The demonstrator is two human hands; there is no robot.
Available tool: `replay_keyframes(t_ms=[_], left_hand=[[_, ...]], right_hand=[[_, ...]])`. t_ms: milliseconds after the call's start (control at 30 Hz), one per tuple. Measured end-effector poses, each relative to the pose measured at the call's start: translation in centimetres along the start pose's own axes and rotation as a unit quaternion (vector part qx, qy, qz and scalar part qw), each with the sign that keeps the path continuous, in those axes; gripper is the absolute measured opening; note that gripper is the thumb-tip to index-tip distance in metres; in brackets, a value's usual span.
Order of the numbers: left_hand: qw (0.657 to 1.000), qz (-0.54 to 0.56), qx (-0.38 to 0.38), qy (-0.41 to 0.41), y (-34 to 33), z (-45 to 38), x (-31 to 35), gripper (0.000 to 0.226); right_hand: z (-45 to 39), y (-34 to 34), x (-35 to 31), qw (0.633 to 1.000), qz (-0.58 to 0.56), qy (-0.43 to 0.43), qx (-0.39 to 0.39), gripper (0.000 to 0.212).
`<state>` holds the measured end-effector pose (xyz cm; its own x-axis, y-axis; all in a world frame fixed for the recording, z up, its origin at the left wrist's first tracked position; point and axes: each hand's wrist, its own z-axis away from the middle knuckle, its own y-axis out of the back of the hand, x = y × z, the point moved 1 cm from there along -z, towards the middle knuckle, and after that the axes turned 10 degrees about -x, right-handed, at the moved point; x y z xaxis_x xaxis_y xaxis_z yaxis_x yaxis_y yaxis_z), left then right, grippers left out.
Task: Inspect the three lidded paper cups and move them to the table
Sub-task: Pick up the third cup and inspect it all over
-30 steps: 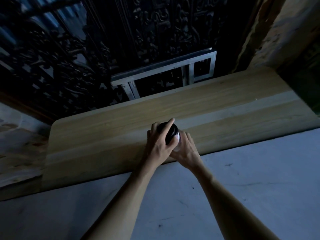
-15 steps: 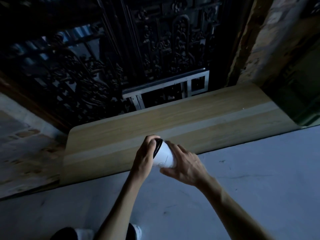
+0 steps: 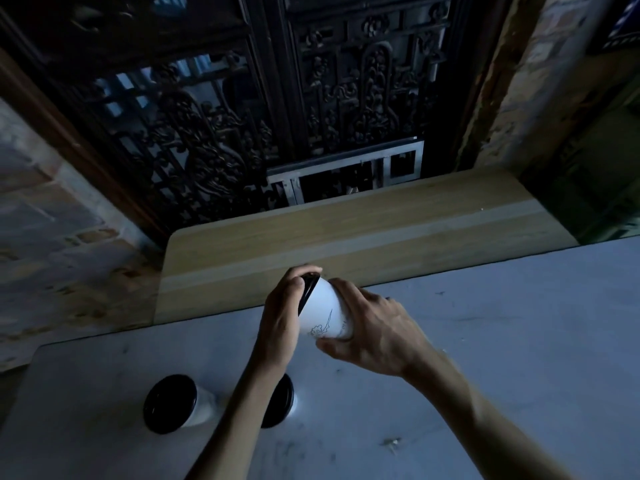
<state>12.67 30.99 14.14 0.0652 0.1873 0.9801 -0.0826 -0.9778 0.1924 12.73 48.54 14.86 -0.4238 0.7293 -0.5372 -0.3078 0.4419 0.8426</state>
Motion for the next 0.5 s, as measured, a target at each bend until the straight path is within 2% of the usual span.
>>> replay_keyframes(t_ms=[167,367,500], left_hand=[[0.999,0.032,0.035,-0.018,-0.4,2.2,0.8,0.049],[0.998,0.035,0.048,-0.015,-0.2,3.6,1.4,0.047],[0.998,0.032,0.049,-0.022,0.2,4.2,2.0,0.044]], right_hand=[[1.2,0.9,-2.0,1.0,-0.01,-0.008,-0.023,0.08],[1.9,1.2,-3.1,0.999,-0.02,-0.007,-0.042,0.08],[2.2,1.0,-3.7,0.995,-0.076,-0.011,-0.056,0.082]])
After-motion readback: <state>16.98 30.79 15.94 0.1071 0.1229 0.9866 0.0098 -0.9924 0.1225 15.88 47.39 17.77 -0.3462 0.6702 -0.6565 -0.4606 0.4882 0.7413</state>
